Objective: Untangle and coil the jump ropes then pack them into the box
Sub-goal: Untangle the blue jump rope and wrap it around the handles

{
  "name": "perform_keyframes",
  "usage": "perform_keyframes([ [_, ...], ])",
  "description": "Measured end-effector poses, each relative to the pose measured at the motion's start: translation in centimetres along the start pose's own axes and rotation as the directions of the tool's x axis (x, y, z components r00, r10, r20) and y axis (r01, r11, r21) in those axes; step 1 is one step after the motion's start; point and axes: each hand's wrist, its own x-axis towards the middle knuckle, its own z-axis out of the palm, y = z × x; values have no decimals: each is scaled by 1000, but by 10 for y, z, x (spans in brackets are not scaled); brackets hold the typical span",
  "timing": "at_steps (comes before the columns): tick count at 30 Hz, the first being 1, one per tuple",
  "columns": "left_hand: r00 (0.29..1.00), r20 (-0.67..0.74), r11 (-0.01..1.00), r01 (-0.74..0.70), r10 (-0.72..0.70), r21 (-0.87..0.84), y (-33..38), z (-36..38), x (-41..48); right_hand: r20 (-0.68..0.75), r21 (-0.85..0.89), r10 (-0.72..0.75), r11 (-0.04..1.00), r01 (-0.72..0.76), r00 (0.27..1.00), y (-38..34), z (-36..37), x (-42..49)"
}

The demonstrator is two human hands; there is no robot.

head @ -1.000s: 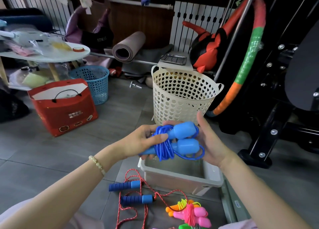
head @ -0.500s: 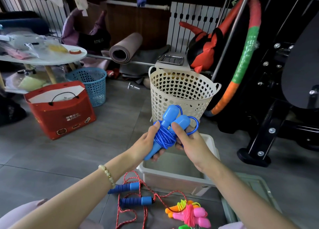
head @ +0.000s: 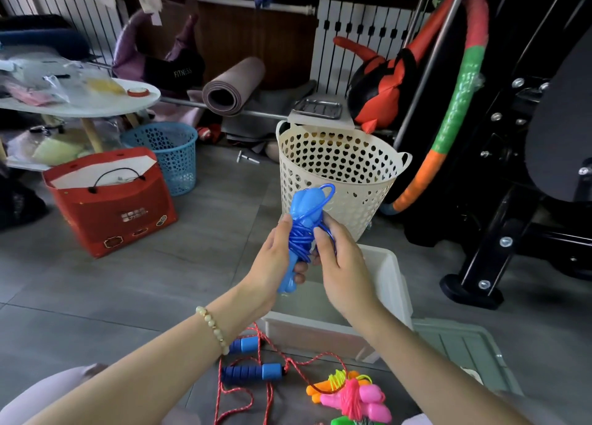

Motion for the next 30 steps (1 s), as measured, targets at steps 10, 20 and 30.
perform_keyframes([
  [10,968,189,941,211,-164,-265,5,-5,7,-76,100,-213,970,220,974,-18,-8,-1],
  [20,935,313,891,279,-166,-359,17,-14,3,-67,118,-271,953,278,960,-23,-25,10],
  [30,923,306,874,337,-234,-348,17,-10,1,-55,107,-215,970,220,975,-25,-19,1],
])
